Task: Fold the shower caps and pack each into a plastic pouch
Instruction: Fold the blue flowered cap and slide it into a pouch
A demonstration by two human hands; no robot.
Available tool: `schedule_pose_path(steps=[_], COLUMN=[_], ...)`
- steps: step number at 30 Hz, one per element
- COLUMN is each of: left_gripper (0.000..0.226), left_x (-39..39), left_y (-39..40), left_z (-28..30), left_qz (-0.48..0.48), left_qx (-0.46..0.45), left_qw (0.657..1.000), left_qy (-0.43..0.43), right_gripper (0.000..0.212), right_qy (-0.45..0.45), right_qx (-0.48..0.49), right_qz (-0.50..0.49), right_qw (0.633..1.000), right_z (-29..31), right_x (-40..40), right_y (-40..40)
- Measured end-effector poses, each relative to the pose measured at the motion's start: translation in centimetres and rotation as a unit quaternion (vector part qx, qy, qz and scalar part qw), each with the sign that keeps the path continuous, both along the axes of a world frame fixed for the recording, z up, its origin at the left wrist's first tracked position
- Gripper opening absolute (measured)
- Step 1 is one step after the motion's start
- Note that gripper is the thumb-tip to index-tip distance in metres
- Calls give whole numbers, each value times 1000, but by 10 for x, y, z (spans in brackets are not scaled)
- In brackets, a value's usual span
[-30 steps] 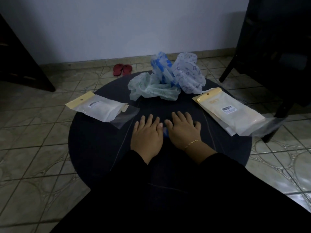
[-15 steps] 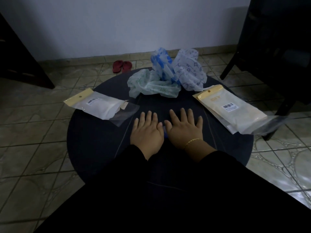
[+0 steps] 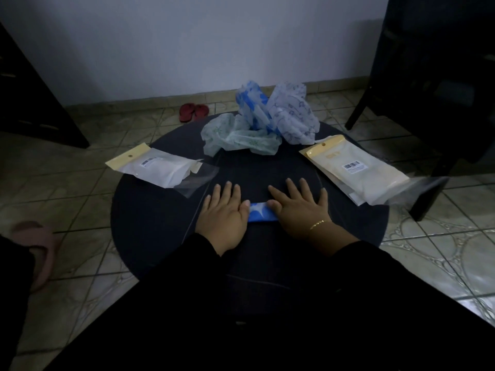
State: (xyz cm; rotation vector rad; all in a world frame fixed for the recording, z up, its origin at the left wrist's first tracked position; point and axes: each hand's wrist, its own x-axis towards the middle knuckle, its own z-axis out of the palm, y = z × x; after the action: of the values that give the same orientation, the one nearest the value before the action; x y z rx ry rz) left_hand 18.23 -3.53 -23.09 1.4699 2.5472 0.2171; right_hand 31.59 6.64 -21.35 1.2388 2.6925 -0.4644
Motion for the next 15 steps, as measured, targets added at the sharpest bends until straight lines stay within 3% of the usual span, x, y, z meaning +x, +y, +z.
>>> schedule_pose_path(steps=[4,7,10,13,15], left_gripper=[70,87,73,55,54], left_x=[3,11,22,36,50], left_y=[-3,-8,-16,-15,-7], left_z=[-2,-4,-4,-3,0], left_qz=[36,105,155,139,117], left_qx=[22,123,222,169,143], left_qw=[999,986,961,973,982], left_qy=[5,28,50,72,30], right_gripper=[41,36,35,33,33], right_qy=[43,101,136,167,178], right_qx=[23,32,26,19,8], right_qz=[20,-21,-83,-125,-137], right_qw=[999,994,987,978,974], right_z=[1,-3,-8,-12,-13], right_x=[17,23,26,27,28], right_y=[-10,-22,-26,-28,-26])
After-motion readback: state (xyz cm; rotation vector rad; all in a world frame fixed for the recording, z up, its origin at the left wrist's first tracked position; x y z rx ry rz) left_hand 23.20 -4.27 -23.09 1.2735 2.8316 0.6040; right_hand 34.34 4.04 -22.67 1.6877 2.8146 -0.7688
